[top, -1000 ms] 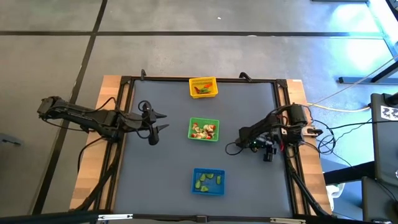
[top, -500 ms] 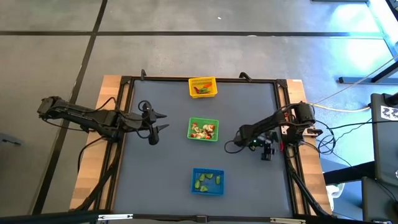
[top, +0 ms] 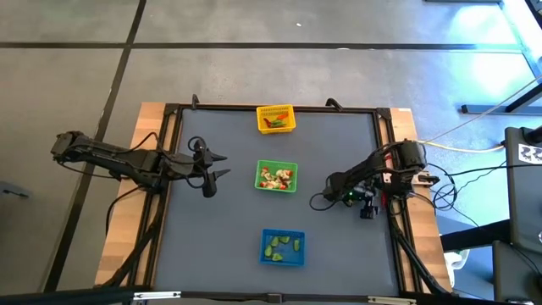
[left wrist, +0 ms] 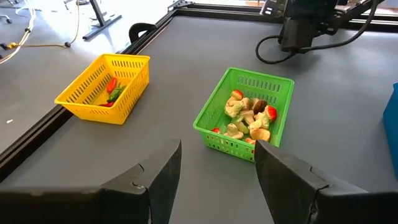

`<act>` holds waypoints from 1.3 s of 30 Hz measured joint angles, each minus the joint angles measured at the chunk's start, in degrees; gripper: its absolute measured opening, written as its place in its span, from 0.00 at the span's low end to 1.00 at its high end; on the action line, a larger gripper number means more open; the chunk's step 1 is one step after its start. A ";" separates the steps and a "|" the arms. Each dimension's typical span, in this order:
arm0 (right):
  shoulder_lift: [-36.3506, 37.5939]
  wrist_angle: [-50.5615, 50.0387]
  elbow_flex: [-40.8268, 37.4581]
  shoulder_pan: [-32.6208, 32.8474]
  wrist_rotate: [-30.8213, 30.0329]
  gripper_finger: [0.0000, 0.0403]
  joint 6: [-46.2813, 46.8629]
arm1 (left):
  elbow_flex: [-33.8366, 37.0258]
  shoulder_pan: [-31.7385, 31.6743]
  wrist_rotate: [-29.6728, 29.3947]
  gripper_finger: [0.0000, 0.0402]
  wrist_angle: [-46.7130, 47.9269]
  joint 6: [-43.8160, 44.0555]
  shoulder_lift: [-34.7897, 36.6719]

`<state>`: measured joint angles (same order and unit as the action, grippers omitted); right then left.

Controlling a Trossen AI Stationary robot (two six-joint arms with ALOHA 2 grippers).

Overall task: Sort produce into baskets
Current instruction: Put the red chili pepper into the yellow bin

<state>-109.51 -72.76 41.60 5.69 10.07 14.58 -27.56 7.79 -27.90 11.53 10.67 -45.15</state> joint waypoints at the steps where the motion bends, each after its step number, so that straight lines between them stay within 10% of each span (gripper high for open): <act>1: -0.34 0.09 -0.58 0.00 0.00 0.90 -0.04 | 0.01 -0.01 0.00 0.50 -0.03 0.01 0.00; 9: -2.21 1.41 -2.43 -0.03 -2.78 0.82 -2.10 | 0.01 0.00 0.00 0.50 -0.15 -0.06 0.00; 22: -2.80 -0.11 -1.21 -0.04 -2.94 0.30 -2.81 | 0.01 -0.01 0.00 0.50 -0.13 -0.35 0.00; 39: 0.63 -8.75 14.12 -0.02 -5.01 0.07 -0.38 | 0.01 -0.02 0.00 0.50 -0.12 -0.60 0.00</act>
<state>-108.88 -81.51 55.72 5.67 5.05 14.21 -27.55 7.77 -27.90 11.42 10.07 -45.15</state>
